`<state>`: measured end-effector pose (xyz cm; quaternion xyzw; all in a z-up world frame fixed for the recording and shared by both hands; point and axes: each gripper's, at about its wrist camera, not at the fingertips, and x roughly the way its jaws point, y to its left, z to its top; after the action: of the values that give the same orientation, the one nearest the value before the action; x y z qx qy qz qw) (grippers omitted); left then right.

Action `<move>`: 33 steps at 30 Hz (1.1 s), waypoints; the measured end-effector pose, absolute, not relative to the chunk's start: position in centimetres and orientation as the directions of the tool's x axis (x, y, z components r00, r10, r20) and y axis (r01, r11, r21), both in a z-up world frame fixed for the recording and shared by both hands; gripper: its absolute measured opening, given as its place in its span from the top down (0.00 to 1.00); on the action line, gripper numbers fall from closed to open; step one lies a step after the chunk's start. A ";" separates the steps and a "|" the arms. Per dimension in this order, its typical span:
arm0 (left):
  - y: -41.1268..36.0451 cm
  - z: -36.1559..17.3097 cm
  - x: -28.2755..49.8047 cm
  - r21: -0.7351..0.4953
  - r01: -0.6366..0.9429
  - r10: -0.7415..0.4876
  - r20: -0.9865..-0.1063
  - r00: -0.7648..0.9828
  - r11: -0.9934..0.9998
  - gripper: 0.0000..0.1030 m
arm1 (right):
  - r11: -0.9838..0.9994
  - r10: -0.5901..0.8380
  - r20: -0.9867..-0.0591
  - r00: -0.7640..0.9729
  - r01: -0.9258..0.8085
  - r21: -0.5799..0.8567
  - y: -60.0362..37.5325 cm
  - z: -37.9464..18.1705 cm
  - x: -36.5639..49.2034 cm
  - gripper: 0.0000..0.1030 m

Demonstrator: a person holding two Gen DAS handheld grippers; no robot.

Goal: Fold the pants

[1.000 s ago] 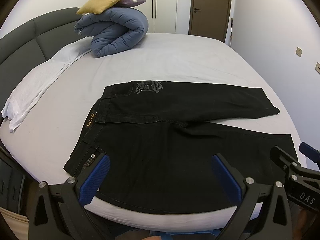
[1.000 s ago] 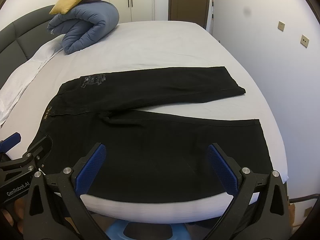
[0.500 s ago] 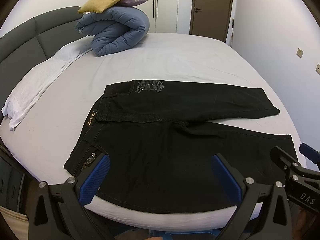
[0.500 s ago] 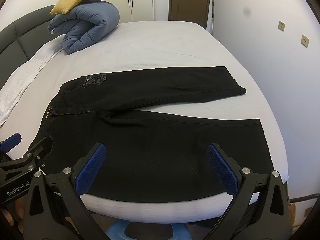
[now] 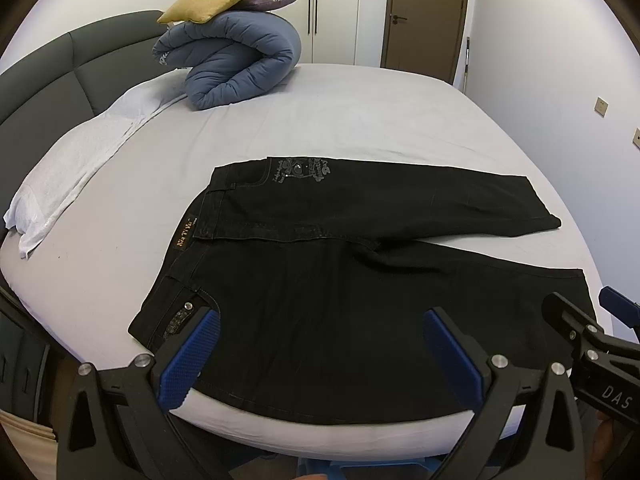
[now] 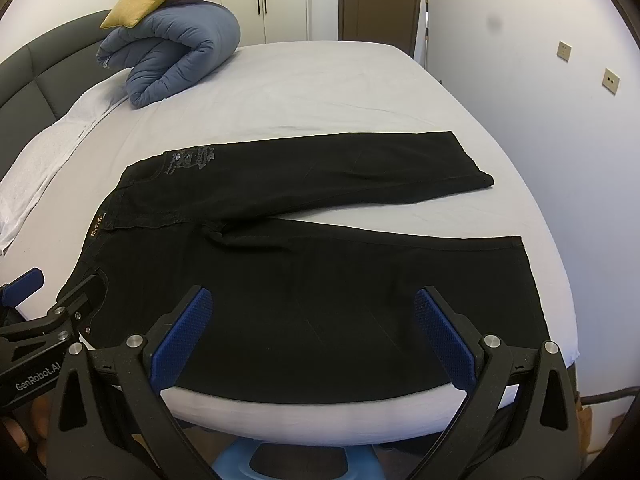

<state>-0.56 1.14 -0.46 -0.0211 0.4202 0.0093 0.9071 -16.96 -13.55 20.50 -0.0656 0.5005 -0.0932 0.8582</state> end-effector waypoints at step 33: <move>1.2 -0.9 -0.9 -0.010 -0.045 0.022 -0.766 0.642 0.999 0.00 | 0.977 -0.213 -0.861 0.462 0.089 -0.194 -14.1 19.7 -17.0 0.00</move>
<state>-0.95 1.25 -0.91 -0.0139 0.4224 0.0184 0.9061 -16.96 -14.07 19.69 -0.0606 0.5111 -0.0885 0.8528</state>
